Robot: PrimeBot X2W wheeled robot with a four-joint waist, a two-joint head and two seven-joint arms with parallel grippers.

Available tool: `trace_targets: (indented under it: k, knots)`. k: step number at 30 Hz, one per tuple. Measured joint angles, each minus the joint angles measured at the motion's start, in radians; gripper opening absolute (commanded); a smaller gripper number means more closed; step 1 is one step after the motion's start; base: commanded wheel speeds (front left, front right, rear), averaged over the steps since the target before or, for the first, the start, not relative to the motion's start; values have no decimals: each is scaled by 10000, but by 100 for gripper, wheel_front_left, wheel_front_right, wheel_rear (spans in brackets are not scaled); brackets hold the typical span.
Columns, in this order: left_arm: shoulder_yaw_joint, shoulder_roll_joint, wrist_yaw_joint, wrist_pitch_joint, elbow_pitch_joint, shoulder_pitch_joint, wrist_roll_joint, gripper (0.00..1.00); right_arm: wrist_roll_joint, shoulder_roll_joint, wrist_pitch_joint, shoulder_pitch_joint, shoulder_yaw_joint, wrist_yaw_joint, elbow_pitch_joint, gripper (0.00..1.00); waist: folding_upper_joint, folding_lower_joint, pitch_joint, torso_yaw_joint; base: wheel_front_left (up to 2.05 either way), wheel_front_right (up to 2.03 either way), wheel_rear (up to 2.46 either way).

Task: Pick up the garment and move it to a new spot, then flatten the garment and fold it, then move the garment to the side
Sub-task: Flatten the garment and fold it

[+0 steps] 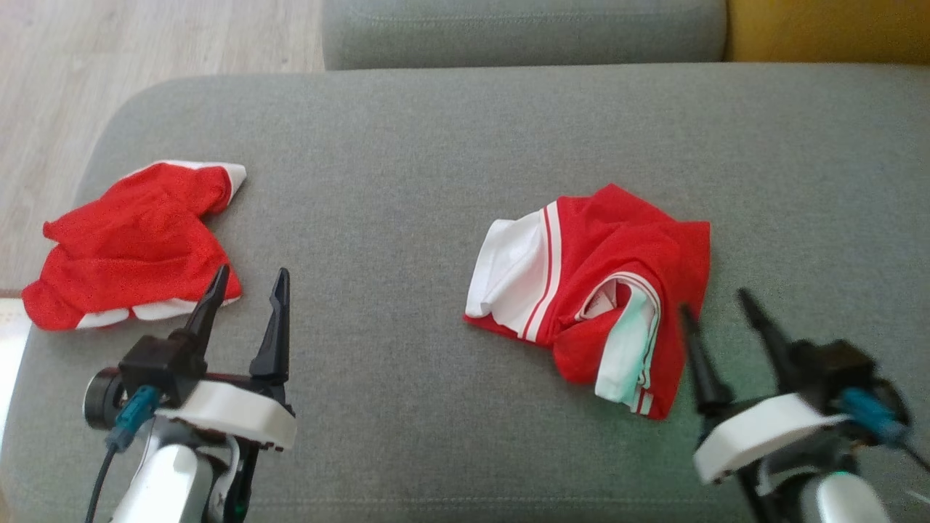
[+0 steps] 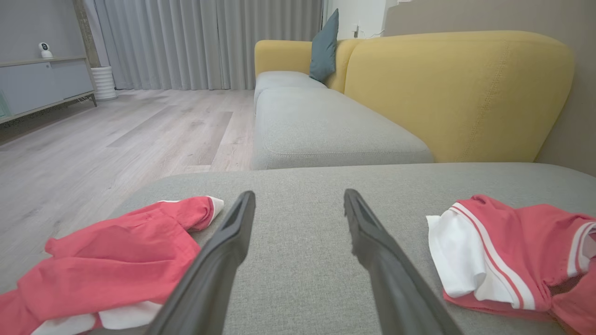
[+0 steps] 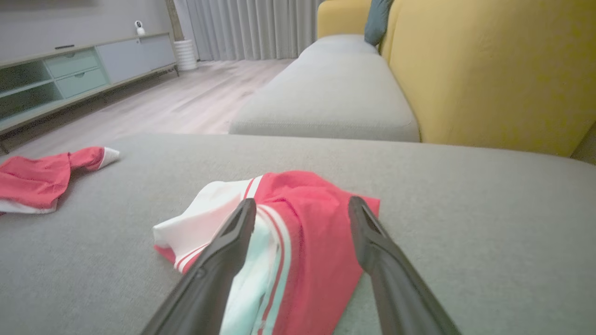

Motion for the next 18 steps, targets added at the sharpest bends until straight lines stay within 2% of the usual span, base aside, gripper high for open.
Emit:
trace_targets:
  k: [7, 15, 16, 17, 18]
  knots:
    - [-148, -35, -84, 0, -50, -196, 56, 100, 38, 0, 786, -152, 848, 0, 966, 100, 0, 0, 433, 139, 0, 0, 0]
    - [-301, -209, -257, 0, -44, -809, 232, 100, -403, -4, 982, -1134, 846, 0, 1565, 100, 0, 1, 975, 391, 0, 0, 0]
    - [-303, -234, -268, 0, -25, -867, 261, 100, -408, -6, 1018, -1240, 842, 0, 1672, 90, 0, 2, 1037, 424, 0, 0, 0]
    - [-303, -263, -276, 0, -19, -907, 265, 100, -410, -6, 1106, -1326, 849, 0, 1760, 20, 0, 2, 1100, 452, 0, 0, 0]
    - [-301, -293, -355, 0, 0, -930, 267, 100, -408, -6, 1187, -1370, 848, 0, 1829, 0, 0, 2, 1153, 478, 0, 0, 0]
